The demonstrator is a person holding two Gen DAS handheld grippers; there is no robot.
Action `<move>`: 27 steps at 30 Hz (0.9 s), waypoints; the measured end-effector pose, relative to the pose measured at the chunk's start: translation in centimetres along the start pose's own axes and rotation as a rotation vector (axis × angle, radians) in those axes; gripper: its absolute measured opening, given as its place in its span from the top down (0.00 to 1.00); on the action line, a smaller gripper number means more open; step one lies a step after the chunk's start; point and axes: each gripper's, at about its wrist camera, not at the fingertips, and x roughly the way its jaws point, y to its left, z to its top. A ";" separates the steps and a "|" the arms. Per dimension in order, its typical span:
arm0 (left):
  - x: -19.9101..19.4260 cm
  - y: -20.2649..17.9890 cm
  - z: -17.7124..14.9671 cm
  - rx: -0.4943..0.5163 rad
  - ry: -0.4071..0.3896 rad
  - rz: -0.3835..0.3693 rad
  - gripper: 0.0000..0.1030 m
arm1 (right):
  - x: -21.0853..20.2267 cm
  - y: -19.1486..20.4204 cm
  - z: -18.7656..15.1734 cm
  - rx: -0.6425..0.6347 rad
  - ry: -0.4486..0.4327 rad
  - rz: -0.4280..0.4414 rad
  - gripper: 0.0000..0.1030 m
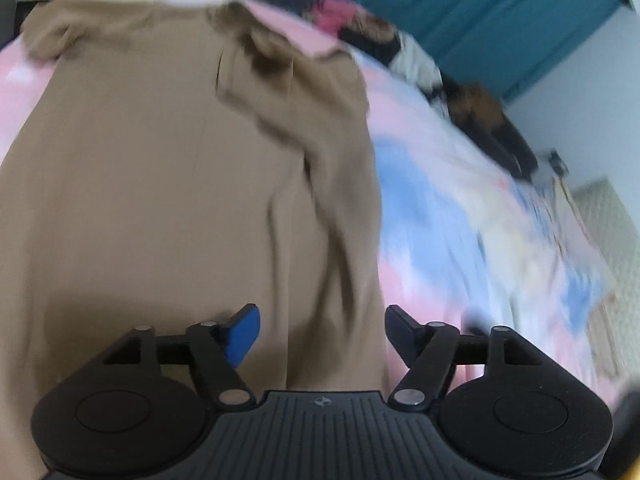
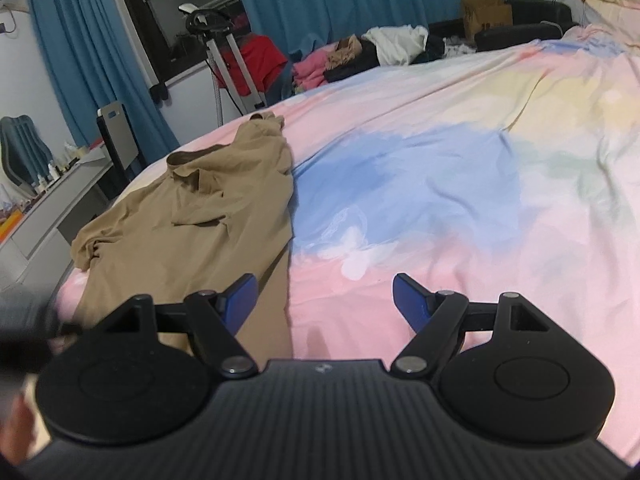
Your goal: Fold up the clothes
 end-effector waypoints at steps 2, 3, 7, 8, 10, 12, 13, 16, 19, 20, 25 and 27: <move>2.8 0.2 3.1 -0.037 -0.024 0.007 0.29 | 0.8 0.4 0.0 -0.026 -0.002 -0.004 0.27; 4.3 0.2 4.6 -0.057 -0.037 0.010 0.29 | 1.2 0.6 -0.1 -0.045 -0.004 -0.016 0.27; 9.9 -0.3 8.4 -0.077 -0.073 0.083 0.29 | 3.0 0.1 0.0 -0.041 0.003 -0.023 0.27; 11.2 -0.3 9.1 -0.081 -0.072 0.100 0.30 | 3.4 -0.1 0.1 -0.032 0.006 -0.023 0.27; 13.6 -0.3 9.4 -0.079 -0.074 0.143 0.32 | 4.3 -0.5 0.1 -0.015 0.013 -0.020 0.27; 14.7 -0.4 9.5 -0.073 -0.106 0.159 0.41 | 5.0 -0.6 0.0 -0.006 0.024 -0.010 0.27; 14.9 -0.5 9.6 -0.072 -0.129 0.160 0.48 | 5.3 -0.6 -0.1 -0.006 0.032 -0.007 0.26; 15.0 -0.5 10.2 -0.059 -0.167 0.153 0.96 | 6.0 -0.5 -0.3 -0.005 0.053 0.003 0.27; 14.2 -1.3 10.6 0.015 -0.221 0.181 0.97 | 6.4 -0.5 -0.4 0.000 0.067 0.010 0.27; 14.2 -1.9 10.7 0.063 -0.242 0.212 0.97 | 6.4 -0.5 -0.4 -0.001 0.066 0.011 0.27; 15.0 -2.7 10.4 0.209 -0.244 0.318 0.96 | 5.8 -0.2 -0.4 -0.022 0.037 0.026 0.27; 14.8 -2.5 9.9 0.217 -0.241 0.310 0.90 | 5.6 0.0 -0.3 -0.033 0.021 0.037 0.27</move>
